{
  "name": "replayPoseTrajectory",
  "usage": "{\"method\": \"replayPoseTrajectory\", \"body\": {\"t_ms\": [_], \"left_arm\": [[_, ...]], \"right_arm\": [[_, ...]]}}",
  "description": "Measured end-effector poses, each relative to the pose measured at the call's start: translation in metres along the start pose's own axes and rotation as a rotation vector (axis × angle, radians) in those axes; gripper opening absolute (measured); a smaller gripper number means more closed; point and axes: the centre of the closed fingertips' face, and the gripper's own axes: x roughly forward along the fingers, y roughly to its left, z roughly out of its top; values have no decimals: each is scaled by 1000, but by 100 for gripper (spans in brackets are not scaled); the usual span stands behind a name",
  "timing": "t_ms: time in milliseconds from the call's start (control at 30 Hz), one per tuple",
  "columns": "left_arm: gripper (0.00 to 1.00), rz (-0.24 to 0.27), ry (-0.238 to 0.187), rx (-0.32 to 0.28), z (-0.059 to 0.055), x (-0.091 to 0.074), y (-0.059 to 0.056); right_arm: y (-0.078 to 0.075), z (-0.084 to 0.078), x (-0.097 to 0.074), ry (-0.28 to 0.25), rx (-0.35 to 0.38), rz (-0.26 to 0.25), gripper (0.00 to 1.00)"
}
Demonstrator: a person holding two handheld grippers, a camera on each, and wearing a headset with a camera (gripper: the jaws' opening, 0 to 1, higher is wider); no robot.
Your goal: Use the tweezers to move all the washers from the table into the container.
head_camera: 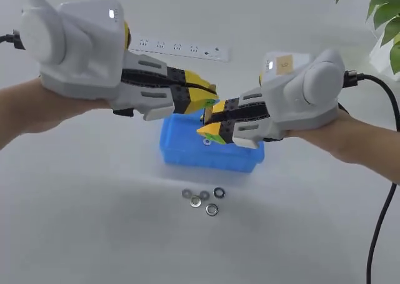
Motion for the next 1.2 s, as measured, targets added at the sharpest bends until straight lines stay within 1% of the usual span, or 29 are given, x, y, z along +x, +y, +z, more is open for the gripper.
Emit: {"method": "replayPoseTrajectory", "body": {"t_ms": [67,133,167,233,267,367,433,533,567,600,633,700,767,833,900,967,1067,1133,1200], "left_arm": [[5,11,1,9,2,-1,2],[5,23,8,21,3,1,3],[5,33,19,39,3,1,4],[5,41,23,44,5,0,5],[5,49,22,48,7,-1,5],[5,61,14,48,13,-3,7],[5,64,3,45,18,-4,6],[5,64,4,55,21,-7,1],[5,62,3,57,23,-9,-2],[5,61,4,58,24,-10,-4],[5,57,8,60,25,-11,-7],[5,55,8,68,28,-13,-13],[5,56,2,62,29,-14,-16],[5,58,3,58,27,-15,-20],[5,60,7,52,23,-16,-25],[5,56,6,44,19,-17,-31],[5,51,7,46,15,-18,-40],[5,51,4,33,13,-18,-43],[5,55,13,29,11,-19,-48]], "right_arm": [[-2,3,-2,-11,14,-11,13],[-4,4,-4,-18,20,-28,16],[-5,5,-5,-17,11,-39,18],[-5,4,-6,-8,15,-50,21],[-5,3,-6,-8,16,-52,24],[-3,3,-11,-8,9,-77,26],[0,4,-14,-13,23,-83,29],[5,5,-19,-24,45,-92,33],[9,7,-23,-34,48,-91,35],[13,10,-25,-51,47,-84,36],[21,16,-28,-82,55,-66,37],[27,17,-32,-87,65,-71,44],[35,18,-37,-95,70,-77,52],[41,15,-43,-98,67,-90,53],[46,11,-48,-104,74,-102,55],[54,6,-53,-111,90,-95,59],[63,-6,-61,-95,97,-107,63],[67,-11,-65,-90,107,-109,65],[72,-15,-71,-90,121,-117,68]]}}
